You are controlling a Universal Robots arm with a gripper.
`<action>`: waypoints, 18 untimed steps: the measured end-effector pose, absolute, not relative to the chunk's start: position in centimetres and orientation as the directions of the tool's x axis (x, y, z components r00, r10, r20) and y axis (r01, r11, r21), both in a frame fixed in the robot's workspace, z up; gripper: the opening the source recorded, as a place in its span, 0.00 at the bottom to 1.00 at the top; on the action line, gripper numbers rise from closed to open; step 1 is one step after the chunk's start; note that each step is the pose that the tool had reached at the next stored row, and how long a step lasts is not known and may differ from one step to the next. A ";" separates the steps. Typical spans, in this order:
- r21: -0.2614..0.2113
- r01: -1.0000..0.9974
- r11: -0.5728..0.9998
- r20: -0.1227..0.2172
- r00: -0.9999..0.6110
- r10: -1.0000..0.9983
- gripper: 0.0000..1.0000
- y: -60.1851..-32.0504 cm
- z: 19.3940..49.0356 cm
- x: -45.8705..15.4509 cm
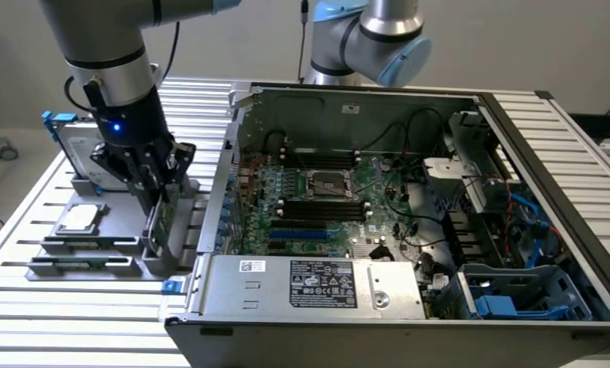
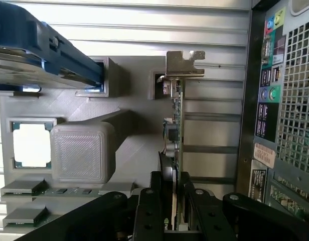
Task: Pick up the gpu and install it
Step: 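Pick up the gpu and move the gpu toward the slot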
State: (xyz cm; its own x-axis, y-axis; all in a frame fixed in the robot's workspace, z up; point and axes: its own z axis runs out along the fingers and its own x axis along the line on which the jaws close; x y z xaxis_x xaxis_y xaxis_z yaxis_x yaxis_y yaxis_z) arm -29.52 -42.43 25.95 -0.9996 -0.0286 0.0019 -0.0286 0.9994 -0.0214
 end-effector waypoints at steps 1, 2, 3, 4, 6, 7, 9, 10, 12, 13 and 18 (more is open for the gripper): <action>-0.021 -0.029 0.999 0.002 -1.000 -0.029 0.26 -42.4 26.3 -29.5; -0.020 -0.029 0.999 0.002 -1.000 -0.028 0.26 -42.4 26.6 -29.5; -0.020 -0.028 0.999 0.002 -1.000 -0.028 0.26 -42.4 26.9 -29.5; -0.020 -0.027 0.999 0.002 -1.000 -0.027 0.26 -42.4 27.3 -29.6; -0.019 -0.024 1.000 0.002 -1.000 -0.024 0.26 -42.4 28.2 -29.7; -0.019 -0.022 1.000 0.002 -1.000 -0.022 0.26 -42.4 28.6 -29.7; -0.019 -0.020 1.000 0.002 -1.000 -0.020 0.26 -42.4 29.5 -29.8; -0.019 -0.020 1.000 0.002 -1.000 -0.020 0.26 -42.4 30.0 -29.8; -0.019 -0.019 1.000 0.002 -1.000 -0.019 0.26 -42.4 30.9 -29.8; -0.018 -0.019 1.000 0.001 -1.000 -0.019 0.26 -42.4 31.3 -29.8; -0.018 -0.020 1.000 0.002 -1.000 -0.020 0.26 -42.4 33.6 -29.6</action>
